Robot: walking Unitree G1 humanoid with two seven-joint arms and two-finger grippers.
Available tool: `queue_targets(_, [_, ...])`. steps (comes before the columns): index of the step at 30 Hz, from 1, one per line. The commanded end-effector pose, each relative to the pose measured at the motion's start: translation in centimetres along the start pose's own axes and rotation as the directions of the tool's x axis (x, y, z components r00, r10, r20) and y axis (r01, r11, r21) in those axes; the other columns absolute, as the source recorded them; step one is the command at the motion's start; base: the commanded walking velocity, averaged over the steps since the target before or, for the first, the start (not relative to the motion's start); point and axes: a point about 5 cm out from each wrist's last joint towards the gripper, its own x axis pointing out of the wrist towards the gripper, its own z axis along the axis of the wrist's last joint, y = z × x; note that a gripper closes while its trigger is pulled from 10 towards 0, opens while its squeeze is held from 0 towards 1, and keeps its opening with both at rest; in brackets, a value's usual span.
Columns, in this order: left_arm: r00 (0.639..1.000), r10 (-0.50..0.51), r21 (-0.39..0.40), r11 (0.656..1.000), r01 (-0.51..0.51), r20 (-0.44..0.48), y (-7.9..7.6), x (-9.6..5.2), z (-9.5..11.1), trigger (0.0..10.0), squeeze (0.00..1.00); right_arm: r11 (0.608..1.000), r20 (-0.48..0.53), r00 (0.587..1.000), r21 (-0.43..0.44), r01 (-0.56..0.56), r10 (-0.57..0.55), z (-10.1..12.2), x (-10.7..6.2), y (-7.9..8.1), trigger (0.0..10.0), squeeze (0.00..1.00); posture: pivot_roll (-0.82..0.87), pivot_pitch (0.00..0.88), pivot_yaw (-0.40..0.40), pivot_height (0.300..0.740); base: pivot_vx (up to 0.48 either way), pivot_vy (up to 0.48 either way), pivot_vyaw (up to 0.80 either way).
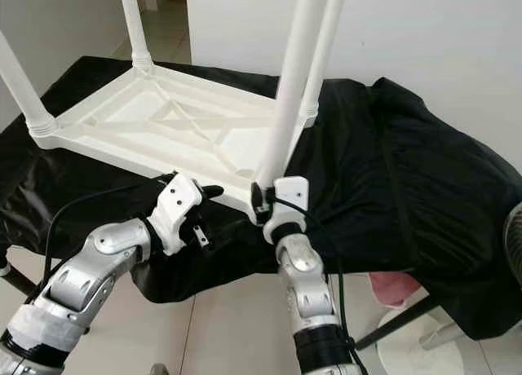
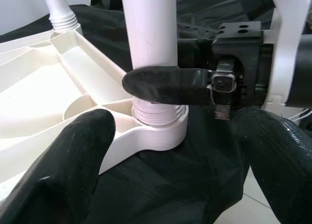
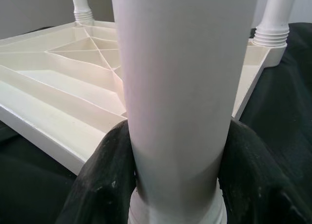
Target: Building children table
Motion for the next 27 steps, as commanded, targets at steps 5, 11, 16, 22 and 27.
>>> queue_targets(5, [0.997, -0.075, 0.012, 0.997, 0.075, -0.004, -0.5, -0.1, -0.1, 10.0, 0.00, 0.999, -0.014, 0.999, 0.027, 0.034, -0.034, -0.1, -0.5, 0.1, 10.0, 0.00, 0.00, 0.000, -0.052, 0.740, 0.000, 0.000, 0.00])
queue_targets(11, [0.997, -0.072, 0.014, 0.997, 0.072, -0.005, -0.4, -0.1, -0.1, 10.0, 0.00, 0.999, -0.021, 0.999, 0.033, 0.034, -0.034, -0.1, -0.7, 0.3, 10.0, 0.13, 0.01, 0.000, -0.052, 0.740, 0.000, 0.000, 0.00])
queue_targets(16, [0.998, -0.067, 0.016, 0.998, 0.067, -0.007, -0.4, -0.3, 0.0, 10.0, 0.00, 0.997, 0.016, 1.000, 0.080, -0.009, 0.007, 0.4, -0.8, 0.5, 10.0, 1.00, 0.01, 0.000, -0.055, 0.740, 0.000, 0.000, 0.00])
queue_targets(22, [0.998, -0.061, 0.016, 0.998, 0.061, -0.006, -0.4, -0.4, 0.0, 10.0, 0.00, 0.997, 0.050, 0.998, 0.071, -0.036, 0.033, 1.0, -0.7, -0.7, 10.0, 1.00, 0.02, 0.000, -0.058, 0.740, 0.000, 0.000, 0.00])
queue_targets(27, [0.999, -0.054, 0.016, 0.998, 0.054, -0.005, -0.4, -0.5, 0.0, 10.0, 0.00, 0.995, 0.043, 0.995, 0.036, -0.089, 0.088, 0.7, -1.1, -1.6, 10.0, 1.00, 0.02, 0.004, -0.063, 0.740, 0.000, 0.000, 0.00])
